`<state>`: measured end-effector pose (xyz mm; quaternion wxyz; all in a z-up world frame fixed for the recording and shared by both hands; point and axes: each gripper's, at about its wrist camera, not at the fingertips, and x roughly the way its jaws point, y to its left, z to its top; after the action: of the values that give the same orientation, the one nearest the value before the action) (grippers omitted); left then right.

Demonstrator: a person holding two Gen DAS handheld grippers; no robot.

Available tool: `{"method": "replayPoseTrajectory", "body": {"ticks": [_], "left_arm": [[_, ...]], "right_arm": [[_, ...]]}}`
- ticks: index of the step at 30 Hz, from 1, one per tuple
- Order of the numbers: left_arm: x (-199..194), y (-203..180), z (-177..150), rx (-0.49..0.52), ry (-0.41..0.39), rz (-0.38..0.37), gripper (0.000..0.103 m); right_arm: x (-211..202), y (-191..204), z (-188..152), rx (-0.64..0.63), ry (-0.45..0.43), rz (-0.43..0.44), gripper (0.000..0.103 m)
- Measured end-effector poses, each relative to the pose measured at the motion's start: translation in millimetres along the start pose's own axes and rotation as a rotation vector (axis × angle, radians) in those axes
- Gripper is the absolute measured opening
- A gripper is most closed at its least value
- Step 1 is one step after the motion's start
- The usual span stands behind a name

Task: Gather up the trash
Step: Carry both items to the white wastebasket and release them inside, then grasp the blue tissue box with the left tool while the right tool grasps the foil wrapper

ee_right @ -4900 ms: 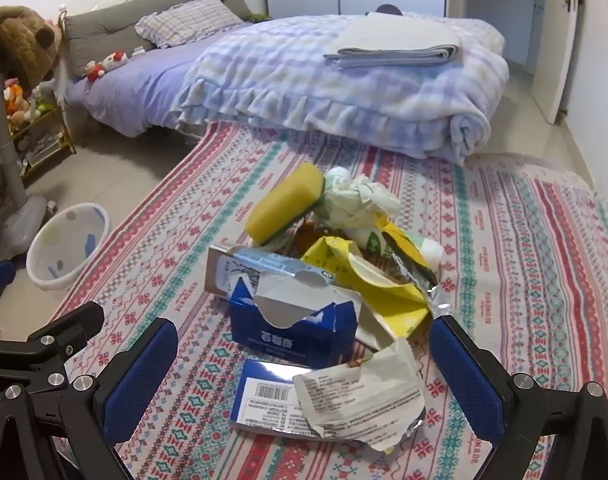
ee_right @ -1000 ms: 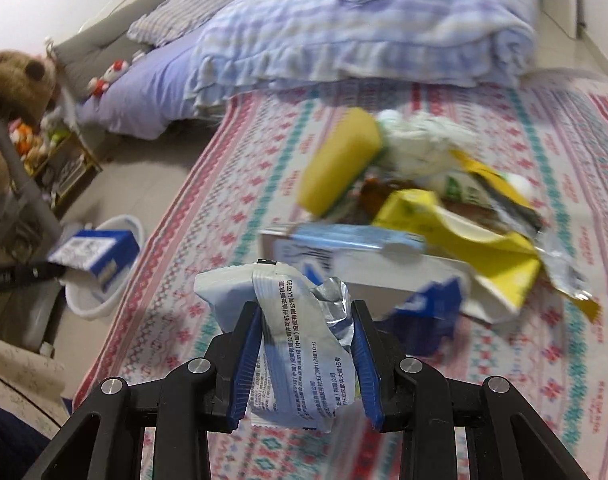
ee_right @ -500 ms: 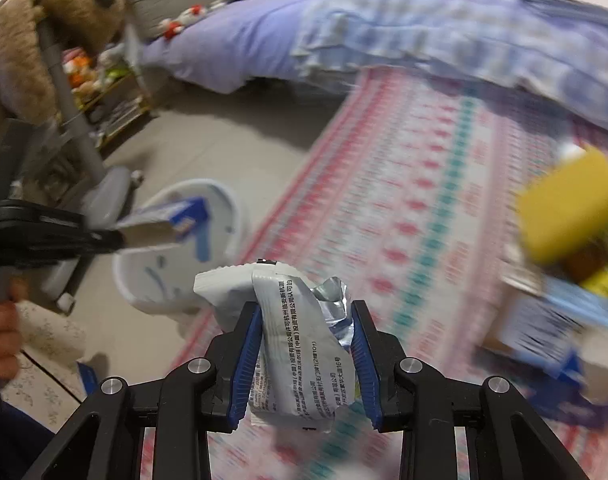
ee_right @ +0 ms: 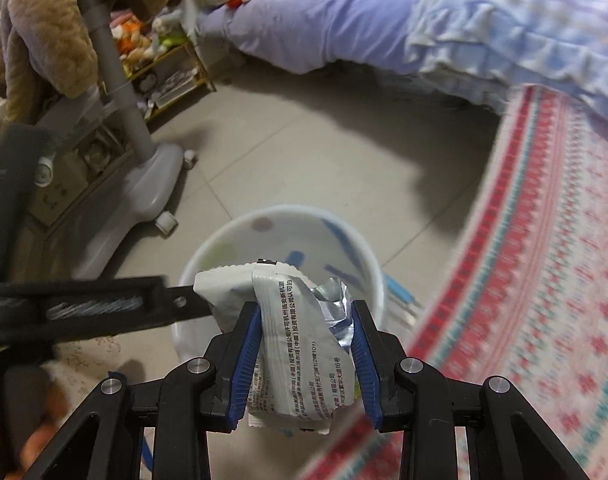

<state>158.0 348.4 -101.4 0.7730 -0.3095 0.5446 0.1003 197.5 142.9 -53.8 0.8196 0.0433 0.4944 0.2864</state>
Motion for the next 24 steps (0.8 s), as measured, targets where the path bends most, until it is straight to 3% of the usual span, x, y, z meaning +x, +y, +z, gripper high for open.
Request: {"method": "replayPoseTrajectory", "body": {"ticks": [2, 5, 7, 16, 24], "left_arm": [[-1, 7, 1, -0.038, 0.003, -0.020, 0.060], [-2, 7, -1, -0.060, 0.018, -0.048, 0.060], [-4, 2, -3, -0.040, 0.013, -0.052, 0.060], [-20, -43, -30, 0.112, -0.036, -0.058, 0.060], [-30, -130, -102, 0.385, 0.008, -0.164, 0.060]], "right_arm": [[13, 1, 5, 0.023, 0.013, 0.014, 0.043], [26, 3, 12, 0.034, 0.030, 0.021, 0.056], [28, 1, 13, 0.043, 0.031, 0.011, 0.070], [-19, -34, -7, 0.092, 0.000, -0.025, 0.071], [-129, -83, -38, 0.128, -0.062, -0.108, 0.074]]}}
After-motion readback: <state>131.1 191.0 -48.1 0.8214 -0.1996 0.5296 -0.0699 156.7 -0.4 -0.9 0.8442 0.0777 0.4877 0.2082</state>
